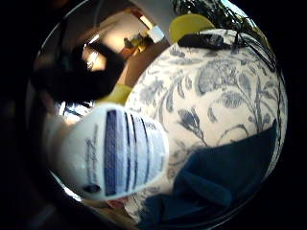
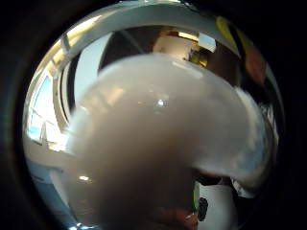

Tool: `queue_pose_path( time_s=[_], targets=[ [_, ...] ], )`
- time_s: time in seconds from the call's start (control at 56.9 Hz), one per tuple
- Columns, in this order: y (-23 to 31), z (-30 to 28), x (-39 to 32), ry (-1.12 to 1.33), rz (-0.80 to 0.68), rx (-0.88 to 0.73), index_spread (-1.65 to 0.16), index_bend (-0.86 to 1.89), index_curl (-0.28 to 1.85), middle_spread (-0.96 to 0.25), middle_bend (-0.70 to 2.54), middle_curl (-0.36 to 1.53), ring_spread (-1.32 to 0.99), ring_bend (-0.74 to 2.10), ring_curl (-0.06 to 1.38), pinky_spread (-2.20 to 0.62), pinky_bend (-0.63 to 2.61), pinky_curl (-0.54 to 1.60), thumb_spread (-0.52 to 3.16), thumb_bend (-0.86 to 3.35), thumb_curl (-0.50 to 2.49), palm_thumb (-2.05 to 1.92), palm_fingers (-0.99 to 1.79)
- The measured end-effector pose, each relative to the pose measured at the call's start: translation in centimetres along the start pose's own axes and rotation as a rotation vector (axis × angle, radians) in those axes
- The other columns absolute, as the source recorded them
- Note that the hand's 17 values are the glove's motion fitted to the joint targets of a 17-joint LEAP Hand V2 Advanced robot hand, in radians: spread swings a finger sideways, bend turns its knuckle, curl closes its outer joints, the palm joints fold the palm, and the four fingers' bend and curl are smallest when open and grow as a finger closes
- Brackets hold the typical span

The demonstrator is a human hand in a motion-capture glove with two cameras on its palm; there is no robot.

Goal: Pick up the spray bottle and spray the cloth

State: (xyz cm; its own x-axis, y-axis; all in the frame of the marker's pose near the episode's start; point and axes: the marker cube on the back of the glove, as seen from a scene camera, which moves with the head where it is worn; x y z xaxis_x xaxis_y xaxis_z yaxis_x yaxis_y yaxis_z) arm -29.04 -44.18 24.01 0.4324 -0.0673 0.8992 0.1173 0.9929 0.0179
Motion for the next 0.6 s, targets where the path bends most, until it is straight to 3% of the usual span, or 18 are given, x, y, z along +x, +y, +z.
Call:
queue_pose_path(
  time_s=[0.035, 0.158, 0.597],
  targets=[
    [0.7, -0.1, 0.2, 0.057, 0.01, -0.073, -0.29, 0.2, 0.64, -0.11, 0.4, 0.5, -0.11, 0.44, 0.41, -0.11, 0.44, 0.41, 0.74, -0.07, 0.79, 0.82, 0.75],
    [3.6, -2.8, 0.3, 0.265, 0.053, -0.208, -0.32, 0.11, 0.57, -0.02, 0.19, 0.43, -0.06, 0.29, 0.38, 0.07, 0.47, 0.42, 0.85, -0.07, 0.67, 0.7, 0.34],
    [14.0, -13.1, -3.4, 0.873, 0.033, -0.333, -0.42, 0.2, 0.4, 0.01, 0.15, 0.29, -0.04, 0.26, 0.32, 0.24, 0.39, 0.34, 0.95, -0.03, 0.46, 0.59, 0.13]
  ],
)
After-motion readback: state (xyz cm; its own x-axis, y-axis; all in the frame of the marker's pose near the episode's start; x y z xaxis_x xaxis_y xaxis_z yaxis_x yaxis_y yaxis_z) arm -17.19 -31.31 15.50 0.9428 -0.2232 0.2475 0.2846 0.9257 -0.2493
